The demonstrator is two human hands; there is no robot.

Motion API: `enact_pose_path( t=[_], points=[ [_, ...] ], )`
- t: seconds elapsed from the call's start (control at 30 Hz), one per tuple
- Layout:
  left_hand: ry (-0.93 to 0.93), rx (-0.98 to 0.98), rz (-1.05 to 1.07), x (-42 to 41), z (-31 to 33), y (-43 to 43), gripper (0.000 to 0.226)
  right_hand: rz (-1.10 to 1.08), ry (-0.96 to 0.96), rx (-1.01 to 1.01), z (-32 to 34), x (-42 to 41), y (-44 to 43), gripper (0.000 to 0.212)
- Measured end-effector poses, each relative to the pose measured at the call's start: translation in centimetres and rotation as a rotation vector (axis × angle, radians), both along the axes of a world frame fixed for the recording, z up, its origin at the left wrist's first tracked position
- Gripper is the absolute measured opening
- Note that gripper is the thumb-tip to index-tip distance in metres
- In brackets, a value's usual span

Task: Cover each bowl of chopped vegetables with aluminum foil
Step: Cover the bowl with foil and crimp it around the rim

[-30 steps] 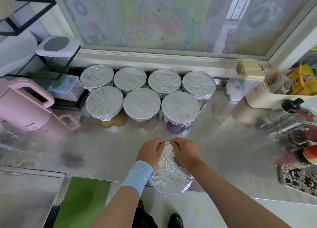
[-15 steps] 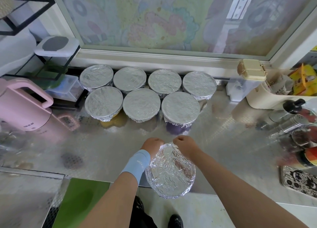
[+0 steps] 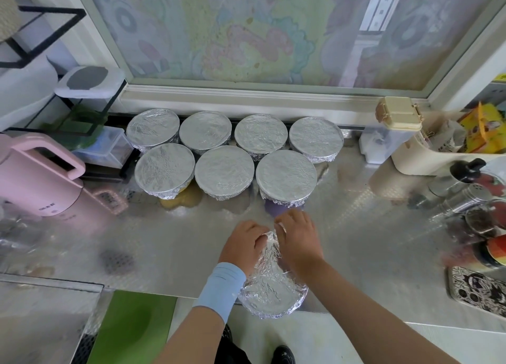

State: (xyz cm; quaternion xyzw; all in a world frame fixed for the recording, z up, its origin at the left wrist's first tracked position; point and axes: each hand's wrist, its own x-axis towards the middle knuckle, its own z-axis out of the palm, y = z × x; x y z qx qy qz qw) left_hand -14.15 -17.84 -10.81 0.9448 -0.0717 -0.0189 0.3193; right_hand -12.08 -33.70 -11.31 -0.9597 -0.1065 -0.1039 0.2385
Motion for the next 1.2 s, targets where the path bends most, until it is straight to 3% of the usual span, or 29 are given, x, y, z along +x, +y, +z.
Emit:
enact_pose_path(
  t=[0.1,0.23,0.5,0.63,0.67,0.77,0.93,1.2],
  points=[
    [-0.154,0.080,0.026,-0.3,-0.8,-0.5,0.012,0.153,-0.139,-0.125,-0.5,-1.4,0.2,0.025],
    [-0.216,0.133,0.067,-0.9,-1.0,-1.2,0.015,0.103,-0.089,-0.023,-1.0,-2.4,0.6,0.031],
    [-0.147,0.169,0.224,-1.8,-0.2,-1.7,0.012,0.249,-0.069,-0.018,-0.9,-0.5,0.6,0.029],
    [-0.069,0.122,0.410,-1.9,0.4,-1.9,0.012,0.125,-0.054,-0.061,-0.2,0.1,0.7,0.040],
    [-0.069,0.118,0.397,-2.0,0.4,-1.9,0.021,0.091,-0.041,-0.051,-0.2,-0.2,0.6,0.040],
    [-0.123,0.106,0.162,-2.0,0.3,-2.2,0.056,0.039,-0.032,-0.004,-0.9,-1.0,0.2,0.036],
    [-0.108,0.014,0.164,-1.3,0.4,-2.2,0.021,0.057,-0.029,0.034,-1.4,-0.6,0.1,0.020],
    [-0.053,0.026,0.190,-0.3,0.2,-1.7,0.021,0.077,-0.057,0.041,-1.5,-0.4,0.0,0.008]
  ],
)
